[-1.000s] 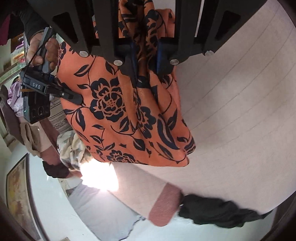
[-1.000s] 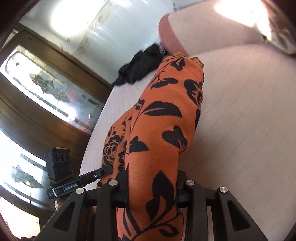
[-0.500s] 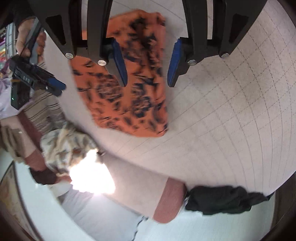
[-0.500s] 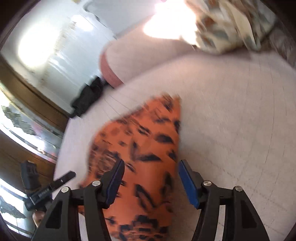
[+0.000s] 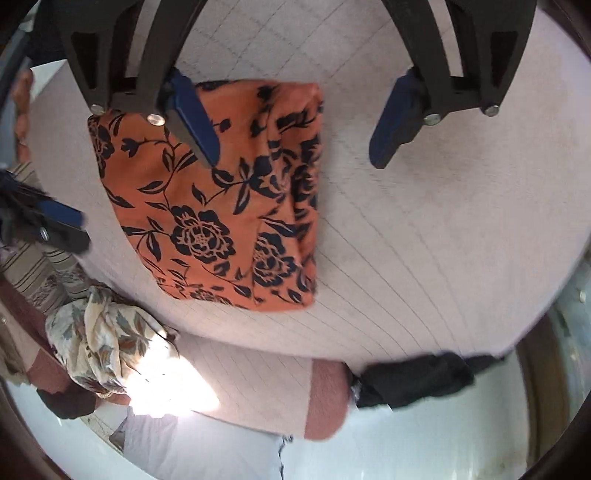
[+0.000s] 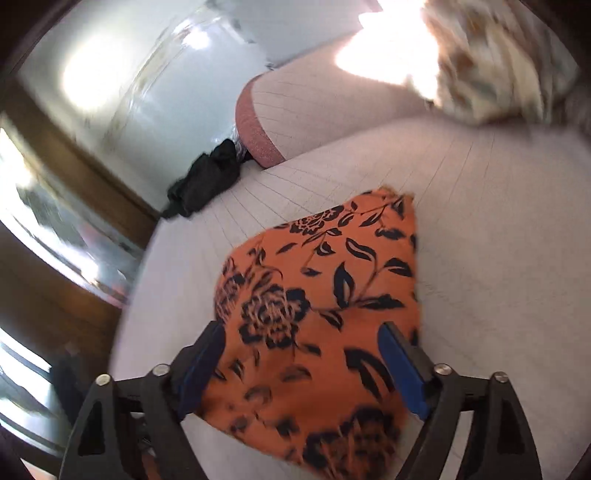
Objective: Fold small clothes
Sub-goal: 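Release the folded blouse and withdraw both grippers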
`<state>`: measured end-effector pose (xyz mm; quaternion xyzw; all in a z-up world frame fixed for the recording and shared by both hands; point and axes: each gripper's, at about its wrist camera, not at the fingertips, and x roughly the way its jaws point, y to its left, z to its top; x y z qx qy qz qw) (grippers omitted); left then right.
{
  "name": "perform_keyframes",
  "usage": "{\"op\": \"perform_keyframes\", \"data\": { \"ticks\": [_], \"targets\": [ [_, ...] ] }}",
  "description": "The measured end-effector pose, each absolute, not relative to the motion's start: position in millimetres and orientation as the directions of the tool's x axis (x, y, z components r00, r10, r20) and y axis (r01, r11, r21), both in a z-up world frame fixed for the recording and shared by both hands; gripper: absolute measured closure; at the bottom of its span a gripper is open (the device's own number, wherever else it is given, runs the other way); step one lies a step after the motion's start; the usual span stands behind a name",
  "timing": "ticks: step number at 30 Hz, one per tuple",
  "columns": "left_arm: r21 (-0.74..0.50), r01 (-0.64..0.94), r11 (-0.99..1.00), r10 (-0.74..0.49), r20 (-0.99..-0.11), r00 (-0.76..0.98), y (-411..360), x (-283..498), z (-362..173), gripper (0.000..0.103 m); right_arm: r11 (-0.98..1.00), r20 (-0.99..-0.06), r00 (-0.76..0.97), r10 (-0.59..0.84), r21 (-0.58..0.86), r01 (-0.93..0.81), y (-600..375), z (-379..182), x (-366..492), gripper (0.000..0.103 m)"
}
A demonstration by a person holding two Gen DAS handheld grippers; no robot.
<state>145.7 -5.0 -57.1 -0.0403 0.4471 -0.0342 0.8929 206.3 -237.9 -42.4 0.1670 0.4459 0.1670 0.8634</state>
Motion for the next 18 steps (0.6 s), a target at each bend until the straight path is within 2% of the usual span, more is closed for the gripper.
{"op": "perform_keyframes", "data": {
  "ticks": [2,3,9,13,18],
  "targets": [
    [-0.052,0.003,0.999,-0.043,-0.79,0.611,-10,131,-49,0.016,0.949,-0.766,0.565,0.306,0.29,-0.12,-232,-33,172,0.001],
    [-0.041,-0.002,0.999,-0.031,-0.793,0.608,-7,128,-47,0.016,0.96,-0.776,0.569,0.272,0.258,-0.108,-235,-33,156,0.0],
    [-0.015,-0.01,1.0,-0.005,-0.758,0.652,-9,83,-26,0.01,0.991,-0.798,0.589,0.13,0.127,-0.047,-227,-36,86,0.0],
    [-0.005,-0.017,1.0,0.008,-0.741,0.671,-17,67,-10,0.003,0.997,-0.786,0.613,0.076,0.054,-0.055,-219,-30,64,0.0],
    [-0.035,0.001,0.999,-0.027,-0.732,0.681,-22,57,7,0.002,0.997,-0.767,0.639,0.068,0.037,-0.062,-218,-16,54,0.0]
  ]
}}
